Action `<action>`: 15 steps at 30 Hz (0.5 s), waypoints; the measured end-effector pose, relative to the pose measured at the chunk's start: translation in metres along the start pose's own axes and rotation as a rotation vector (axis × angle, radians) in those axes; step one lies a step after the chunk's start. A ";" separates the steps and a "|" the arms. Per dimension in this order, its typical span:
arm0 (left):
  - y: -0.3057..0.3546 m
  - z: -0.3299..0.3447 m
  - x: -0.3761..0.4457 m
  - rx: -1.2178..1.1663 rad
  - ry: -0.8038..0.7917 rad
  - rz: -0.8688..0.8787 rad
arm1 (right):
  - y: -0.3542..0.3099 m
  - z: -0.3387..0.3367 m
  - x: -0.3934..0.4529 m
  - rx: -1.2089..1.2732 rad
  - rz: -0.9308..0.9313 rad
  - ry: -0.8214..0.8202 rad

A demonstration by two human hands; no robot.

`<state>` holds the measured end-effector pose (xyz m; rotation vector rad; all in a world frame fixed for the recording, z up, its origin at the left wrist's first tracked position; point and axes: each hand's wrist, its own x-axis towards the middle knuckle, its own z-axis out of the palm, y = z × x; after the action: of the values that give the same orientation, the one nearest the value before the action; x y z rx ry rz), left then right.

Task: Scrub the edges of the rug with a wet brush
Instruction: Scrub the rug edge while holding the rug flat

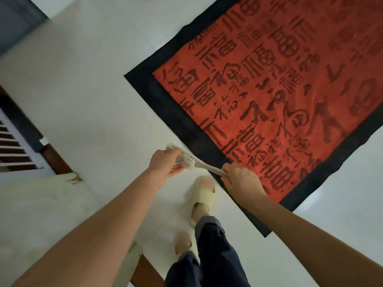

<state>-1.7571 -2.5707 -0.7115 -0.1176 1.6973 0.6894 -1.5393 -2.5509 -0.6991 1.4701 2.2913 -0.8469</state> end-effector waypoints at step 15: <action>-0.251 -0.007 0.147 0.219 0.239 -0.144 | 0.060 0.264 -0.014 -0.462 -0.171 -0.283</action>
<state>-1.6918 -2.7368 -0.9412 -0.1717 1.9603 0.3903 -1.4980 -2.7053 -0.9177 0.9065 2.2190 -0.4797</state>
